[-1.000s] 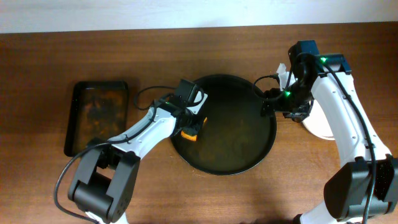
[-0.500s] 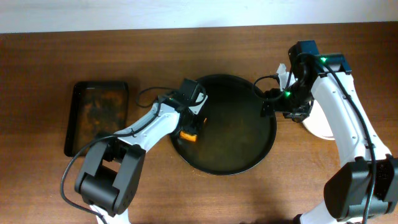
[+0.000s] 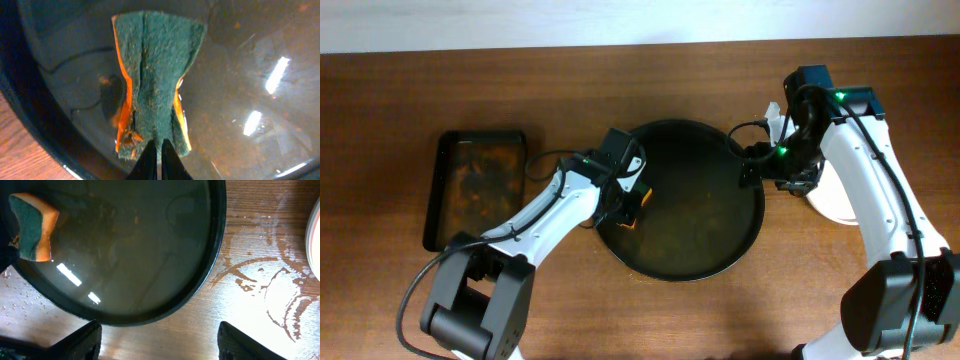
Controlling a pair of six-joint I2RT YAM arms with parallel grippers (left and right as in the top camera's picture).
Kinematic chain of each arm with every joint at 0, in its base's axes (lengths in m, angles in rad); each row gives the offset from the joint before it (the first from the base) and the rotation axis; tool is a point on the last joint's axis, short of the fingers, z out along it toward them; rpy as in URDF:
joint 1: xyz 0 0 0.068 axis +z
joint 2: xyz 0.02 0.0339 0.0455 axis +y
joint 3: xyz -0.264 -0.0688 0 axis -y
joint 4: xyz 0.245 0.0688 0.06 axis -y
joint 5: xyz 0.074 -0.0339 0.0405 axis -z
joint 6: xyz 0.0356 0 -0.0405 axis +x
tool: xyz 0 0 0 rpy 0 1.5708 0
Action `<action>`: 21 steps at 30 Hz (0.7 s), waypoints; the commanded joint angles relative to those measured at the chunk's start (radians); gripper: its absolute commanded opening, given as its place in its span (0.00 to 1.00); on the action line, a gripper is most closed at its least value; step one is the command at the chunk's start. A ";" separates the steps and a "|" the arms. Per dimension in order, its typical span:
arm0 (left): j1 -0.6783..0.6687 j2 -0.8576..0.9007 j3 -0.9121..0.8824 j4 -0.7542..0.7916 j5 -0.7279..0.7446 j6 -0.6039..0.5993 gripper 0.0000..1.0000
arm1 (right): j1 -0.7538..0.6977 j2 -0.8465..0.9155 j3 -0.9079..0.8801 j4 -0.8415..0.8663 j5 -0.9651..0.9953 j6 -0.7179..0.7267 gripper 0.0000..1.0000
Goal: Clean dirty plates on tray and stack at the side
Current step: 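Wipe the round black tray's surface with the sponge in the left gripper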
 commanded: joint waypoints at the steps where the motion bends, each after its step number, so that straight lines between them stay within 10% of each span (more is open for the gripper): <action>1: 0.002 -0.003 -0.059 0.056 0.018 -0.014 0.04 | 0.005 -0.027 0.008 0.000 0.006 -0.004 0.75; 18: 0.003 -0.052 -0.053 0.157 -0.043 -0.047 0.01 | 0.005 -0.027 0.008 -0.011 0.006 -0.004 0.75; 21: 0.003 -0.106 -0.035 0.159 -0.042 -0.047 0.22 | 0.005 -0.027 0.008 -0.011 0.006 -0.004 0.75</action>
